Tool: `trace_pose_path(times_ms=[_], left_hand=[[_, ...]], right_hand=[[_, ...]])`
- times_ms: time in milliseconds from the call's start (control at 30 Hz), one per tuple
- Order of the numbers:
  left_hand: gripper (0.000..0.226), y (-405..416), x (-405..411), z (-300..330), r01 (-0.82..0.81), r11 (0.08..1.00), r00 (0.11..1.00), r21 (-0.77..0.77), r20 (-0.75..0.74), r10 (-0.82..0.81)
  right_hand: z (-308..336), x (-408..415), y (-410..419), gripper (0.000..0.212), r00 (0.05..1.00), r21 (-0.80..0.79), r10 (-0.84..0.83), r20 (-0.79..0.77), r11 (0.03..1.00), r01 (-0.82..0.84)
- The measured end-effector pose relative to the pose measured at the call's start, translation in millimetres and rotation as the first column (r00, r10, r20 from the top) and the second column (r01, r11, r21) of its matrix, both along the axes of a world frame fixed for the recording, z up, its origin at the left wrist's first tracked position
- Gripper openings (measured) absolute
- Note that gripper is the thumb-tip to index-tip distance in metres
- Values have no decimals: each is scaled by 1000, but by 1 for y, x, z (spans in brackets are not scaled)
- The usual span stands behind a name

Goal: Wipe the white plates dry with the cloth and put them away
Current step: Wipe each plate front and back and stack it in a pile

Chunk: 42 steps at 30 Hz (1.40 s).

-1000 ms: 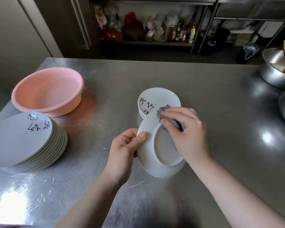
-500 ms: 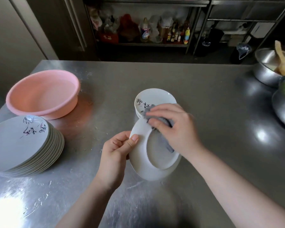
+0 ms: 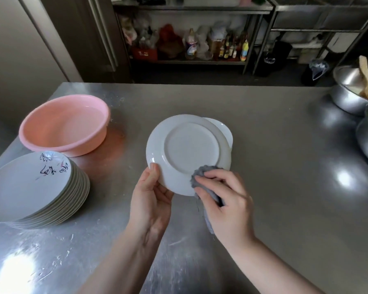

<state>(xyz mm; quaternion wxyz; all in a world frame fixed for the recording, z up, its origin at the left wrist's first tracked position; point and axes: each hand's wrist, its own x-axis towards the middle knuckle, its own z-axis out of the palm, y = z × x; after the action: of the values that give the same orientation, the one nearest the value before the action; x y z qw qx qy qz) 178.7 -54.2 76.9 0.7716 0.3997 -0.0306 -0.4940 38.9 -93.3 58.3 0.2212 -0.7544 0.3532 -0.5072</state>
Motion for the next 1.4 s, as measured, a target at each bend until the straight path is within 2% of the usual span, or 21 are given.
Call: trace_pose_path(times_ms=[133,233,333,400,467,500,567,633,667,700,767,833,900,1000,1167,1400], left_hand=[[23,-2,-3,-4,21,1000,1000,18,-4,-20],[22,-2,-2,-6,29,998,997,59,64,-33],[15,-5,3,-3,-7,995,958,99,284,-22],[10,-10,7,5,-40,996,862,78,506,-5],[12,-22,10,15,-37,999,672,14,740,15],[13,-31,11,21,-27,1000,535,-12,845,25],[13,-52,12,29,-17,999,170,-37,985,40],[13,-76,14,30,-8,998,-200,-62,978,59],[16,-87,14,27,8,997,-341,-77,937,75],[20,-98,16,22,32,996,-440,-79,894,85],[14,-114,19,6,77,996,-550,-52,831,86],[6,-124,22,-12,104,994,-608,-42,788,96],[7,-132,25,-30,130,991,-639,-22,763,100],[22,-138,28,-51,157,987,-658,17,747,92],[30,-146,26,-68,222,975,-647,31,753,123],[26,-148,23,-87,212,959,-613,190,790,-21]], right_hand=[[4,6,-5,20,996,-11,72,-59,997,-73],[4,-4,-9,19,994,142,112,15,983,-113],[5,-21,-17,19,989,280,-17,144,960,-24],[7,-31,-26,25,976,318,-130,177,946,68],[11,-38,-34,28,964,344,-176,201,934,98],[13,-40,-37,28,961,348,-182,210,932,100],[16,-42,-41,28,955,352,-185,231,931,95],[17,-42,-43,28,949,354,-188,253,931,90],[17,-42,-44,28,946,362,-192,260,928,89],[17,-43,-45,28,944,375,-197,263,923,88],[17,-45,-47,29,941,394,-204,269,915,86],[17,-49,-50,32,941,394,-213,263,914,97],[16,-54,-53,32,942,394,-219,254,913,106],[14,-62,-59,31,941,391,-227,249,913,117],[10,-62,-71,30,935,399,-228,273,911,105],[-9,-53,-84,28,951,478,-212,224,875,82]])
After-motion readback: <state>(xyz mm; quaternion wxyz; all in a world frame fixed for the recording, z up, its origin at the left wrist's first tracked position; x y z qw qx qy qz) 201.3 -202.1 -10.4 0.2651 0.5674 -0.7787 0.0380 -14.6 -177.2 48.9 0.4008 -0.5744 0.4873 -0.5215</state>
